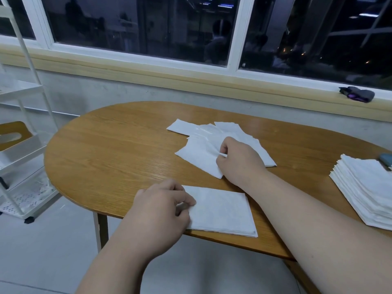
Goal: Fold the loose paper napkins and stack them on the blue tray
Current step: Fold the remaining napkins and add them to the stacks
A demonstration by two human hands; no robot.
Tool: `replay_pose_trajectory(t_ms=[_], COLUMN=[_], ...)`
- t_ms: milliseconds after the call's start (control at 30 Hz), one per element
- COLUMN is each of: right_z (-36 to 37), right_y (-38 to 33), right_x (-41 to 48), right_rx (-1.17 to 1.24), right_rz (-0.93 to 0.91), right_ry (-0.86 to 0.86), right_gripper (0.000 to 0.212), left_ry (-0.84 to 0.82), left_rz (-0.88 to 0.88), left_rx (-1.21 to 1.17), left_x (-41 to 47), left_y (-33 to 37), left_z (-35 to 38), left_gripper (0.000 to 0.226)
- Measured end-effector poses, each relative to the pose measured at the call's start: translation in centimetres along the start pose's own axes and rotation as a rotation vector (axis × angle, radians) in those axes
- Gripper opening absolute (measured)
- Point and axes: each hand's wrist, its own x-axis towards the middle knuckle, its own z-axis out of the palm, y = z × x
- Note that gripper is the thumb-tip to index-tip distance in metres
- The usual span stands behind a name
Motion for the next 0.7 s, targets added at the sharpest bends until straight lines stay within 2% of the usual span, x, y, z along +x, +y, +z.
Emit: replay_pose_trajectory(t_ms=[233, 367, 500, 700], right_z=[-1.7, -3.3, -4.9, -4.5], right_y=[1.2, 3.1, 5.3, 7.9], right_x=[-3.2, -5.7, -8.1, -10.3], right_rx=[0.190, 0.445, 0.590, 0.499], right_rz=[-0.104, 0.000, 0.146, 0.303], right_ry=[0.098, 0.152, 0.187, 0.185], right_gripper=[0.009, 0.016, 0.027, 0.037], left_ry=[0.002, 0.005, 0.024, 0.052], left_rz=[0.036, 0.073, 0.138, 0.190], left_rx=[0.004, 0.028, 0.089, 0.141], left_x=[0.0, 0.0, 0.0, 0.2], left_y=[0.9, 1.4, 2.2, 3.2], left_z=[0.8, 1.3, 2.2, 3.6], left_gripper=[0.018, 0.018, 0.016, 0.017])
